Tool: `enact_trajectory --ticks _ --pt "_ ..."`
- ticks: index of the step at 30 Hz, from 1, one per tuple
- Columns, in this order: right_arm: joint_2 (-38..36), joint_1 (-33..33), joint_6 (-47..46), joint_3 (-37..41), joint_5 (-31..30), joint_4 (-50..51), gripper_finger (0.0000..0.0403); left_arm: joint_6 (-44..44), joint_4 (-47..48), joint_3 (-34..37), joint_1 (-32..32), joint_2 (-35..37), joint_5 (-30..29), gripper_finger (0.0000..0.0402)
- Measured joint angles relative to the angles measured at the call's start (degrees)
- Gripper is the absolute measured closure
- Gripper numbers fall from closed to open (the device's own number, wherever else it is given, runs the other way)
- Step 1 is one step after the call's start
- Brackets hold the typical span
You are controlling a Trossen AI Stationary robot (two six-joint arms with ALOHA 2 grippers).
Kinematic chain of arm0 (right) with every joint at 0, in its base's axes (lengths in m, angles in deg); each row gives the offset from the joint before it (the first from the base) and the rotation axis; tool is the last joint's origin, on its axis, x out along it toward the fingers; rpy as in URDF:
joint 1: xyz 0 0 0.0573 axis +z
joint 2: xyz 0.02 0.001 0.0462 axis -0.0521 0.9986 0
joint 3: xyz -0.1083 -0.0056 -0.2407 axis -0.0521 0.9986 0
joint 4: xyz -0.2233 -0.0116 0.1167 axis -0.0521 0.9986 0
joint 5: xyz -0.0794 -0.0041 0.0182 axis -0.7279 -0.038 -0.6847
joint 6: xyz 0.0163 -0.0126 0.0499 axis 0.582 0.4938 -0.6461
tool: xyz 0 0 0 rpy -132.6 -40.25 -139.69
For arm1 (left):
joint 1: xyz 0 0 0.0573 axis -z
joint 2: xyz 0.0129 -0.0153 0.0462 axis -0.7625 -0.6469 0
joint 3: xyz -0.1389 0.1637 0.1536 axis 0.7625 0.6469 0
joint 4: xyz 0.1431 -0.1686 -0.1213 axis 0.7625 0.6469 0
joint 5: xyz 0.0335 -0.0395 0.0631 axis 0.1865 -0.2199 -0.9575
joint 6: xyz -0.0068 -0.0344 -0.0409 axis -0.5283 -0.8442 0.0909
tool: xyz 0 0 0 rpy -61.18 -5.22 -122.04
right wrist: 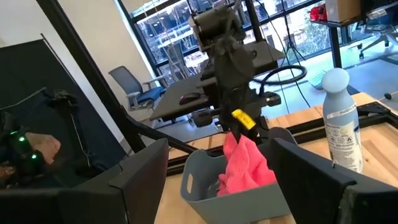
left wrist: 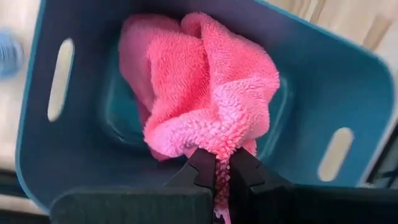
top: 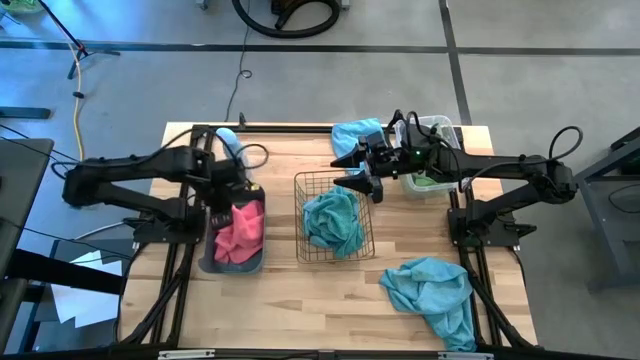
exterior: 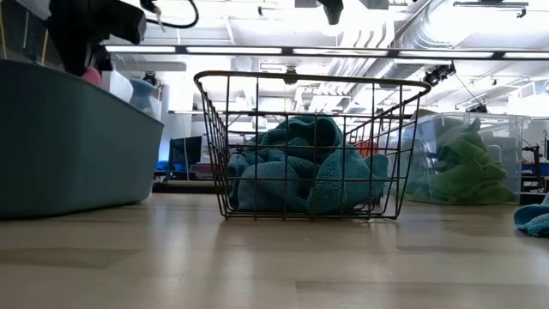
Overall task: Sort microfiber towel by color & place in baskets
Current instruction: Put the pink towel into the blue bin
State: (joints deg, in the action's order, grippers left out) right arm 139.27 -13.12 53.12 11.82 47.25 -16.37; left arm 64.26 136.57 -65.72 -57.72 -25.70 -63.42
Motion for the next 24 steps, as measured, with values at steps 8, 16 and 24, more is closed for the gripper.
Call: enact_trajectory --ticks 8,16,24 --pt "0.0 0.0 0.2 0.0 0.2 5.6 0.0126 0.6 -7.7 0.4 11.1 0.3 -9.9 0.0401" --pt "0.0 0.0 1.3 0.0 0.2 6.4 0.0126 -9.7 -13.9 10.3 22.2 -1.4 -13.4 0.0401" --pt "0.0 0.0 1.5 0.0 -0.2 6.4 0.0126 -11.3 -22.0 19.3 23.9 -1.9 -16.4 0.0401"
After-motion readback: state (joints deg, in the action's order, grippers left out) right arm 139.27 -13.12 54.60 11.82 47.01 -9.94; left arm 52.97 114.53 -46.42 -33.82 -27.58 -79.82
